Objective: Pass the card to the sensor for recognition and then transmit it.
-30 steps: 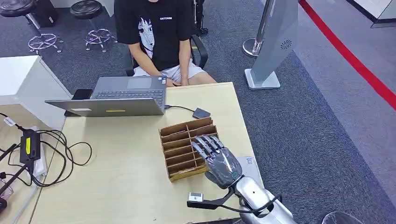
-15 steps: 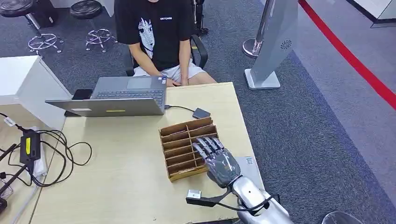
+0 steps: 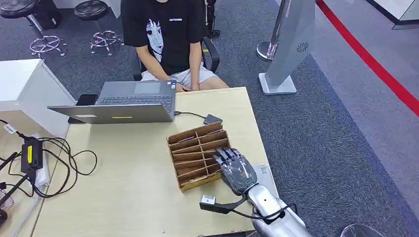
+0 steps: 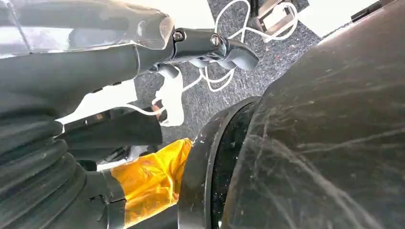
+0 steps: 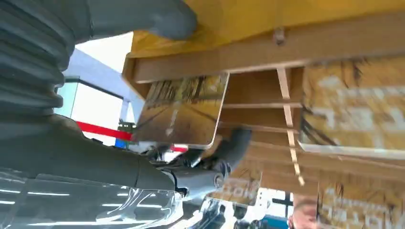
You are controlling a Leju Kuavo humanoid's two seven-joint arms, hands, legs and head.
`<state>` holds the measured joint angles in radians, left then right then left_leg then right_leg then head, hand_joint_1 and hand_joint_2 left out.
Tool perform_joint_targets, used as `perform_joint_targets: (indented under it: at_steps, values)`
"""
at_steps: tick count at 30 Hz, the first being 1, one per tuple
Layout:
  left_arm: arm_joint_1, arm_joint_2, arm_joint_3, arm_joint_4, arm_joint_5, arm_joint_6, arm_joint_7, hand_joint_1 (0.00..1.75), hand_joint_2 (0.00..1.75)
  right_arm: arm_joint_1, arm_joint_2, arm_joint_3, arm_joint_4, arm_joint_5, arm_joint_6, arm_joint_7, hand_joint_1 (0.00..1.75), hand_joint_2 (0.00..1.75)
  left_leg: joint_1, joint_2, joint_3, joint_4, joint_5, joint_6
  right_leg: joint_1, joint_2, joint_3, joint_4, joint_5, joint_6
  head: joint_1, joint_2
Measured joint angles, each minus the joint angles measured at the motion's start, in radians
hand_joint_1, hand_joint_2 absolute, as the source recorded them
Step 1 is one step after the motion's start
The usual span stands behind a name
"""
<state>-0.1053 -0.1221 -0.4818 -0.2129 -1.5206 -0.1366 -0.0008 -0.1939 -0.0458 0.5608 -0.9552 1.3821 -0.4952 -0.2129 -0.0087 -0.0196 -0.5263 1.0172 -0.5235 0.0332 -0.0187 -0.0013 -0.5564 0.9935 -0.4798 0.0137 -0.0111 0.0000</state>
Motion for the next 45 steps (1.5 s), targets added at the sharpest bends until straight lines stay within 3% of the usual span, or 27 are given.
perform_joint_targets:
  at_steps: [5,10,11,12,44,45]
  values:
    - [-0.001,0.0,-0.001,0.0,-0.006,0.0,0.0,0.0,1.75,-0.005,0.008,-0.011,0.005,0.003,-0.016,-0.003,1.55,1.75,0.0,0.0,0.002,0.0,0.0,0.0,0.0,0.0,0.003,0.0,0.0,0.0,0.0,0.0]
    - [-0.001,0.0,-0.002,0.0,-0.008,-0.001,0.0,0.0,1.75,-0.009,0.013,-0.023,0.011,0.013,-0.017,-0.003,1.45,1.75,0.0,0.0,0.004,0.0,0.0,0.0,0.0,0.0,0.004,0.0,0.0,0.0,0.0,0.0]
    - [-0.001,0.0,-0.002,0.0,-0.008,-0.001,0.0,0.0,1.75,-0.009,0.014,-0.025,0.011,0.013,-0.017,-0.003,0.82,1.75,0.0,0.0,0.004,0.0,0.0,0.0,0.0,0.0,0.004,0.0,0.0,0.0,0.0,0.0]
    - [-0.001,0.0,-0.002,0.0,-0.009,-0.001,0.0,0.0,1.75,-0.009,0.016,-0.027,0.011,0.014,-0.017,-0.003,0.0,1.75,0.0,0.0,0.004,0.0,0.0,0.0,0.0,0.0,0.004,0.0,0.0,0.0,0.0,0.0]
    - [-0.002,-0.005,-0.005,0.0,-0.017,-0.002,0.0,0.0,1.75,-0.027,0.031,-0.056,-0.009,0.037,-0.018,0.003,0.0,1.75,0.0,0.001,0.01,0.0,0.0,0.0,0.0,0.0,0.01,-0.001,0.0,0.0,0.0,0.0]
    - [-0.002,-0.005,-0.005,0.0,-0.017,-0.002,0.0,0.0,1.75,-0.027,0.031,-0.056,-0.008,0.037,-0.018,0.001,0.31,1.75,0.0,0.001,0.01,0.0,0.0,0.0,0.0,0.0,0.01,-0.001,0.0,0.0,0.0,0.0]
